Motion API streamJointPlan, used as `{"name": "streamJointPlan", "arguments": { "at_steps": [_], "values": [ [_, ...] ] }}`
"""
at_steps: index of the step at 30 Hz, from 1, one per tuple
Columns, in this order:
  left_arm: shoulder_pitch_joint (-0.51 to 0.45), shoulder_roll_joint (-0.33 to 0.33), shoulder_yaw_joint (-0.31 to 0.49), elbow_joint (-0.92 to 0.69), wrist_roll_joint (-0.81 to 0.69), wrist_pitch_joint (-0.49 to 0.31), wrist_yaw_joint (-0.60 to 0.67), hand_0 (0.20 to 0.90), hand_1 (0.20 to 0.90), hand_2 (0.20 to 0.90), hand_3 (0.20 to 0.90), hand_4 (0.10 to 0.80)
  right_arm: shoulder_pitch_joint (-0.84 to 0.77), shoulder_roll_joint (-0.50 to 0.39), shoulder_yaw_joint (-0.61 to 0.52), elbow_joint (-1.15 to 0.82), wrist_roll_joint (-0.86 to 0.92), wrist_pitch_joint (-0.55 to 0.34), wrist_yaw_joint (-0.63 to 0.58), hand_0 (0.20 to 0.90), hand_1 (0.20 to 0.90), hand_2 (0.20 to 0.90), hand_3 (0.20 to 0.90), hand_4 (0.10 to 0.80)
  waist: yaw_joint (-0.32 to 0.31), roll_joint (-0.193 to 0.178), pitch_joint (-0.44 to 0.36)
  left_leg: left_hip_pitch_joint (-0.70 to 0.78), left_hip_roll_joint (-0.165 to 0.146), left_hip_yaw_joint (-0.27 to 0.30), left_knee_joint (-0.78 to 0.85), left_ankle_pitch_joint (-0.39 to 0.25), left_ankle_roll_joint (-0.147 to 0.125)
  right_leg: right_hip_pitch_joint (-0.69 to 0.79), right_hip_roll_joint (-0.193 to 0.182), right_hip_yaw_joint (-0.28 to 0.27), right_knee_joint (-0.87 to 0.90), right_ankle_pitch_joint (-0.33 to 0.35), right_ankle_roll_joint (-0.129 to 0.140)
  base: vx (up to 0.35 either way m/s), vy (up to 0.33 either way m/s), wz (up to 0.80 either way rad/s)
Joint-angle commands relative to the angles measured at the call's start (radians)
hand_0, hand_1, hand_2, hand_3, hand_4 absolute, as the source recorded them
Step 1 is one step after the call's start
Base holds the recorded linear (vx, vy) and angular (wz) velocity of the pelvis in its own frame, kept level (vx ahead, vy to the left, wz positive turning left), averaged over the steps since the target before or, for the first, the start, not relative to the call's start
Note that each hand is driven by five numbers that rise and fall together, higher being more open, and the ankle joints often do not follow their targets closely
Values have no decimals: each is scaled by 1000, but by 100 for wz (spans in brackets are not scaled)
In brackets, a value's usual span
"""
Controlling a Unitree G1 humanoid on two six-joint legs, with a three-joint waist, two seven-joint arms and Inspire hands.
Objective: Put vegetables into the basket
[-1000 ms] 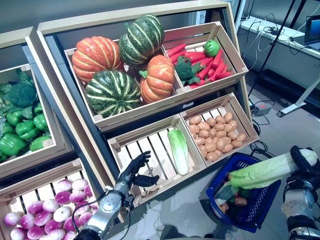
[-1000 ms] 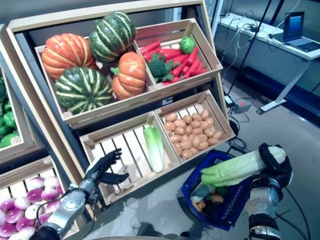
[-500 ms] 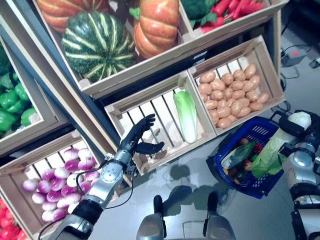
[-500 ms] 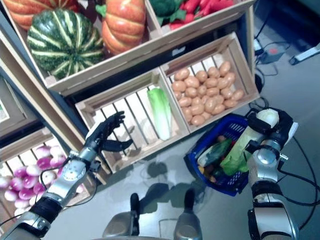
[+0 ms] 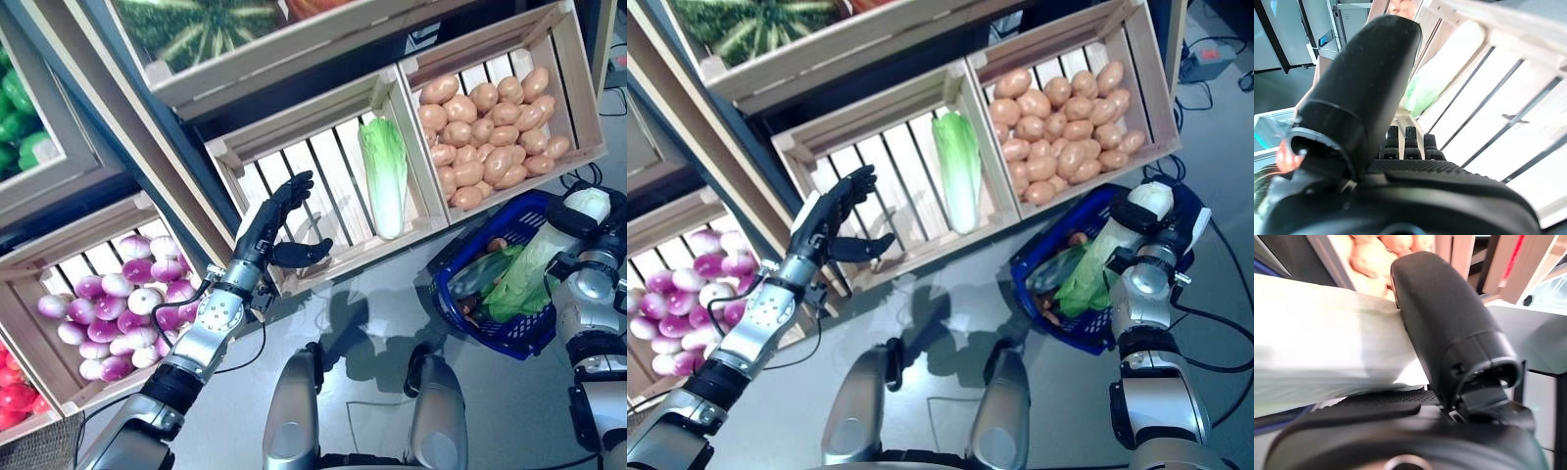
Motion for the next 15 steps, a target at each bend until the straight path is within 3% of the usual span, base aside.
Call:
{"name": "streamJointPlan", "arguments": {
  "at_steps": [1,4,9,12,15],
  "values": [
    [-23,26,20,-132,-35,-163,8,900,900,900,900,800,-6,-78,-33,-20,42,-72,15,900,900,900,900,800,-3,-14,-36,-32,21,-10,94,-34,33,42,7,4,97,-7,-107,-52,-37,6],
    [-29,34,7,-155,-18,-197,66,900,900,900,900,800,-12,-86,-43,-7,54,-57,-14,900,900,900,900,800,-2,-12,-24,-86,11,-16,157,-56,38,-17,-10,9,154,-19,-104,-56,-25,8],
    [-84,33,19,-162,55,-219,141,900,900,900,900,800,-27,-72,-44,-8,142,-27,95,900,900,900,900,800,-8,-19,-20,-155,10,-25,225,-75,32,-106,-26,36,226,-35,-93,-48,8,1],
    [-134,39,10,-157,157,-191,205,900,900,900,900,800,-37,-66,-40,16,149,-25,124,900,900,900,900,800,-12,-23,-27,-165,13,-24,235,-77,28,-119,-25,42,235,-37,-89,0,0,0],
    [-258,96,-9,-109,259,-113,293,900,900,900,900,800,-58,-65,-19,43,165,-14,170,900,900,900,900,800,-26,-30,-39,-168,24,-21,231,-70,21,-129,-22,52,233,-30,-82,0,0,0]
  ]
}}
